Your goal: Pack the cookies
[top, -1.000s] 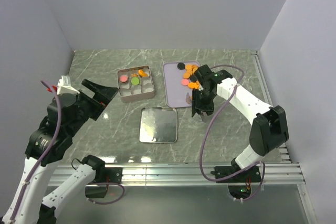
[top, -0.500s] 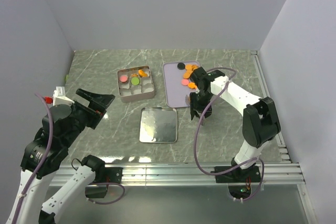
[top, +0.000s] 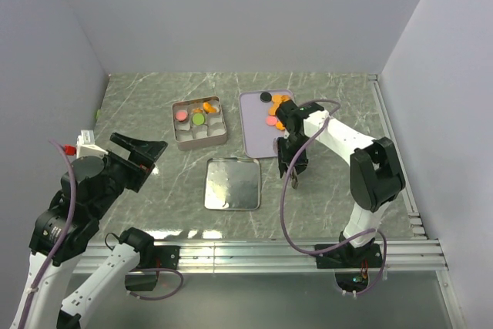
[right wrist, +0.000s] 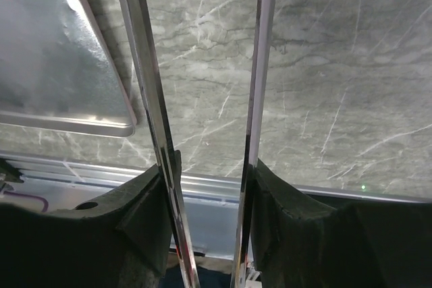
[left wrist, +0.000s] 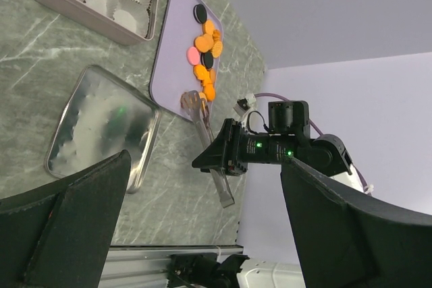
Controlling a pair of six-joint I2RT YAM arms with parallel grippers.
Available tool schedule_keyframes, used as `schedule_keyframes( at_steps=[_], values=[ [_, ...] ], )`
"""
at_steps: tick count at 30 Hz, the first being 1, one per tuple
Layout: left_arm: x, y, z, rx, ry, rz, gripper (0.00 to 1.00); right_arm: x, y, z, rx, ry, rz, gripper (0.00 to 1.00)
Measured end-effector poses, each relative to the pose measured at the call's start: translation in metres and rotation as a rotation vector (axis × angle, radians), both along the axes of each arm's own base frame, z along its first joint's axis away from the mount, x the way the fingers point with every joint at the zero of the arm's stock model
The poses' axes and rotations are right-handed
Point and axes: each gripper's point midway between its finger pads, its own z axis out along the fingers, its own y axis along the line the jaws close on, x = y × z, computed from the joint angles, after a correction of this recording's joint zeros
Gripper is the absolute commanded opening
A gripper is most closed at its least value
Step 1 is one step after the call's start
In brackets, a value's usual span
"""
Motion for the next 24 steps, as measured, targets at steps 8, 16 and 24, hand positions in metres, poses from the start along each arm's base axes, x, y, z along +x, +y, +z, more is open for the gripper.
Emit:
schedule_keyframes(
  at_steps=[8,16,24],
  values=[
    [-0.003,0.002,-0.002,0.003,0.003,0.003,0.99,0.000,-0.001,-0.001,-0.008,0.004,0.009,0.38],
    [-0.006,0.004,-0.003,0.010,0.004,0.006,0.99,0.024,0.010,0.036,0.024,-0.082,0.006,0.36],
    [-0.007,0.005,-0.006,0.027,0.010,0.002,0.99,0.052,0.038,0.093,0.130,-0.207,0.006,0.36]
  ],
)
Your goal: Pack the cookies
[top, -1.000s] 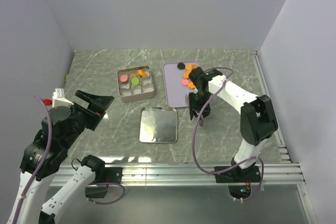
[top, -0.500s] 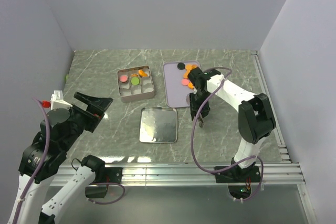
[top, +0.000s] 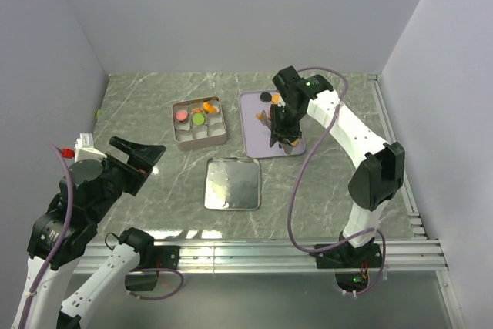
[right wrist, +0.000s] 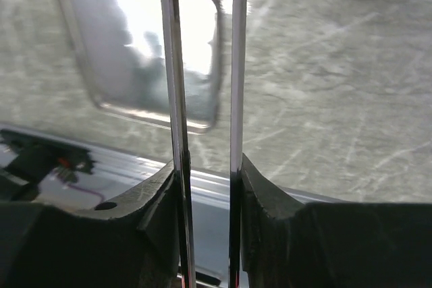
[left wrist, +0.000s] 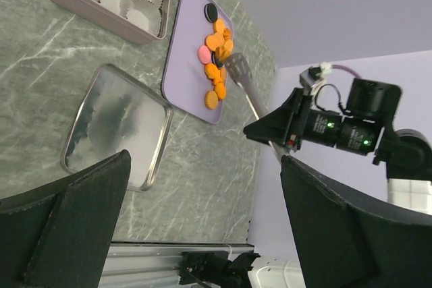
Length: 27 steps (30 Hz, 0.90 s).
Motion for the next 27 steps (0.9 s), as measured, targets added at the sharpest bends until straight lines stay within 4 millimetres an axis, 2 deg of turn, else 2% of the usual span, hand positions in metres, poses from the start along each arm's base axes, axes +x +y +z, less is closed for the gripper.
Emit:
schedule_keyframes(
  at_steps=[4,12,17,21,27],
  values=[
    [0.000,0.001,0.000,0.017,-0.003,-0.005,0.99,0.009,0.024,0.020,0.064,-0.027,0.021,0.36],
    [0.005,0.003,0.017,0.055,-0.030,-0.002,0.99,0.015,0.068,0.027,0.145,-0.007,0.068,0.36],
    [0.005,0.006,0.020,0.076,-0.041,0.005,0.99,0.021,0.106,0.036,0.204,-0.022,0.115,0.36],
    [0.004,0.009,0.024,0.086,-0.053,0.015,0.99,0.021,0.125,0.032,0.228,-0.010,0.138,0.36],
    [0.003,0.011,0.025,0.091,-0.055,0.020,0.99,0.029,0.138,0.011,0.232,0.030,0.132,0.36]
  ],
)
